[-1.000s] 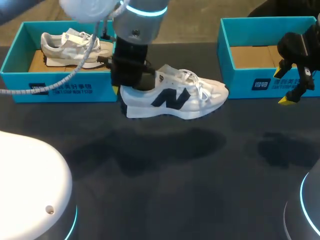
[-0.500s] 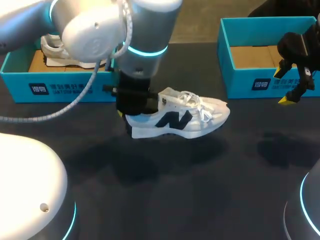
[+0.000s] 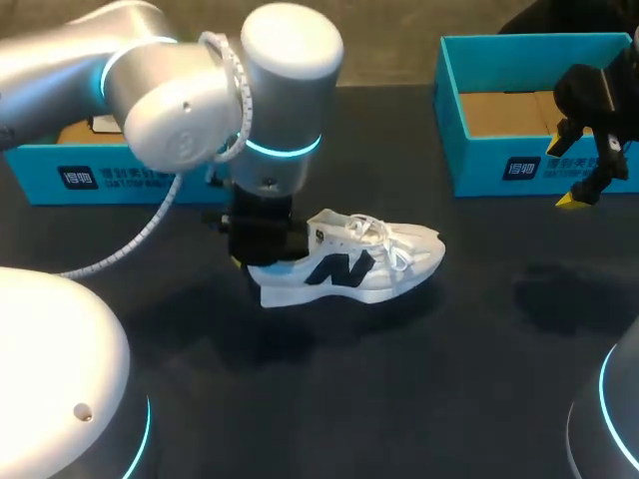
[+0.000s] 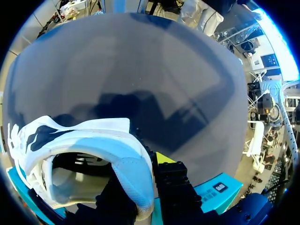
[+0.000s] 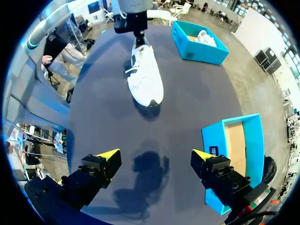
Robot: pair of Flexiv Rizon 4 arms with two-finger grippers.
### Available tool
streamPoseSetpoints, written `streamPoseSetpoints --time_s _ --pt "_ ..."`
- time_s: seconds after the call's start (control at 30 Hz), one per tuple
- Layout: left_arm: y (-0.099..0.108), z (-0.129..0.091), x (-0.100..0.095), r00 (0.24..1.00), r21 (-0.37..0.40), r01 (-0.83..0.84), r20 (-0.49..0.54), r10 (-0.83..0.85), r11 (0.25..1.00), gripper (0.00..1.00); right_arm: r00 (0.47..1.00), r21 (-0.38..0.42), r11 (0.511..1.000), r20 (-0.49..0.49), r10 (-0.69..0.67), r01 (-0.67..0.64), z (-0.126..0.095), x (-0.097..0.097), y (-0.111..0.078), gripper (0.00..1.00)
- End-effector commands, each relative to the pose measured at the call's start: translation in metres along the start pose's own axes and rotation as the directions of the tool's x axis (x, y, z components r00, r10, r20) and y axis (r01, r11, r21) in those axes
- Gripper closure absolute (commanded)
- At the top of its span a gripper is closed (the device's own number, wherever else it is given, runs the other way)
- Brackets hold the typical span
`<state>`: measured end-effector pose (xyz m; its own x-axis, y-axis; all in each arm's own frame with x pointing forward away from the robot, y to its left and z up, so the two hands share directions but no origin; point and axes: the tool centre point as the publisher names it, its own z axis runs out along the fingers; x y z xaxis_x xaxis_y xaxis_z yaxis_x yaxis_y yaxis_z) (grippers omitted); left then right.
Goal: Take the shoe out of the shoebox, open the shoe tongue, remove and reinsert the insole, then place the shoe into the shoebox
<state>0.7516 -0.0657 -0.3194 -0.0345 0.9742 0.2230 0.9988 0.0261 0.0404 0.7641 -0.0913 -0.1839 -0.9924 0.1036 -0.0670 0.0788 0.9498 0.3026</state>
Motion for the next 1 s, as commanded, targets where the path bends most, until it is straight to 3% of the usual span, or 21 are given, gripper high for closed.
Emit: streamPoseSetpoints --time_s 0.03,0.9,1.0 --pt "-0.003 0.016 -0.007 1.000 -0.007 0.004 0.000 -0.004 1.000 1.00 1.000 0.003 1.000 0.000 0.001 -0.001 0.001 0.000 0.000 0.00" --pt "-0.010 0.062 -0.023 0.998 -0.020 -0.049 -0.047 0.048 0.999 1.00 1.000 0.003 1.000 0.000 0.001 -0.001 0.001 0.000 0.000 0.00" --pt "-0.010 0.062 -0.023 0.998 -0.016 -0.042 -0.043 0.042 0.999 0.85 1.000 0.003 1.000 0.000 0.001 -0.001 0.001 0.000 0.000 0.00"
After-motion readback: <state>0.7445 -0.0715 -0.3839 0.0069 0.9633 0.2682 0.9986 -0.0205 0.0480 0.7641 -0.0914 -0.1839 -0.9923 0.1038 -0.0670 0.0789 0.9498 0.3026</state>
